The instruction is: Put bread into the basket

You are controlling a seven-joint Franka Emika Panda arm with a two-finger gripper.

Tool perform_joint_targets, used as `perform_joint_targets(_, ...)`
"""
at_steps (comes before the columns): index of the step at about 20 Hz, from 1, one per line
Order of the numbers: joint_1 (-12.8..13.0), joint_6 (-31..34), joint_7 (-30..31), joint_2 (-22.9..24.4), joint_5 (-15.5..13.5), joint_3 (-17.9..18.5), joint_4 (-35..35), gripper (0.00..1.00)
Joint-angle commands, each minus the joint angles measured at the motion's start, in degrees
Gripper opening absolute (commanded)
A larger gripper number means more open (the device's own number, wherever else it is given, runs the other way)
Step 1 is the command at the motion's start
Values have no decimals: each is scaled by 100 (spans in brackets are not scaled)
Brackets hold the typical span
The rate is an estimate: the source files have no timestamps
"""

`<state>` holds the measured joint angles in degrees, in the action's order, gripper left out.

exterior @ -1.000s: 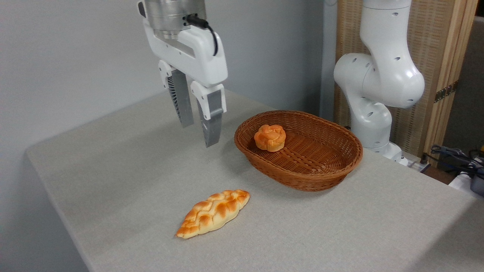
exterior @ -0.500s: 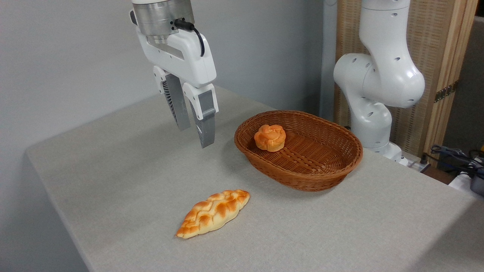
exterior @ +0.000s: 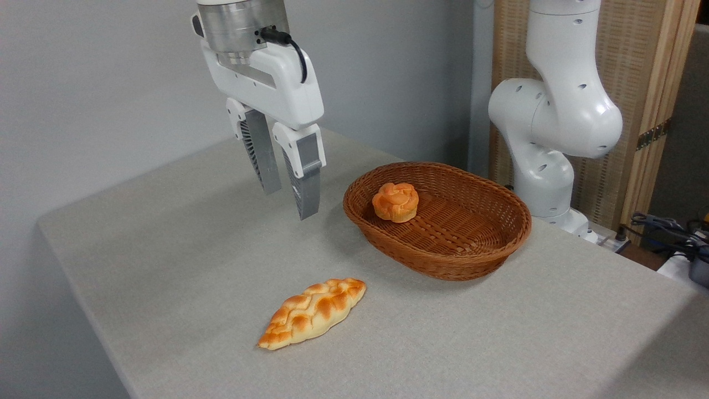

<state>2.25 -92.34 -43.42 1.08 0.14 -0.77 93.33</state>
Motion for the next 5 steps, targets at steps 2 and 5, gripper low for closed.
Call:
perform_joint_targets(2,22,154,53,-37,13,103,-140,100)
perform_joint_targets(5,22,154,53,-37,4,103,-148,100)
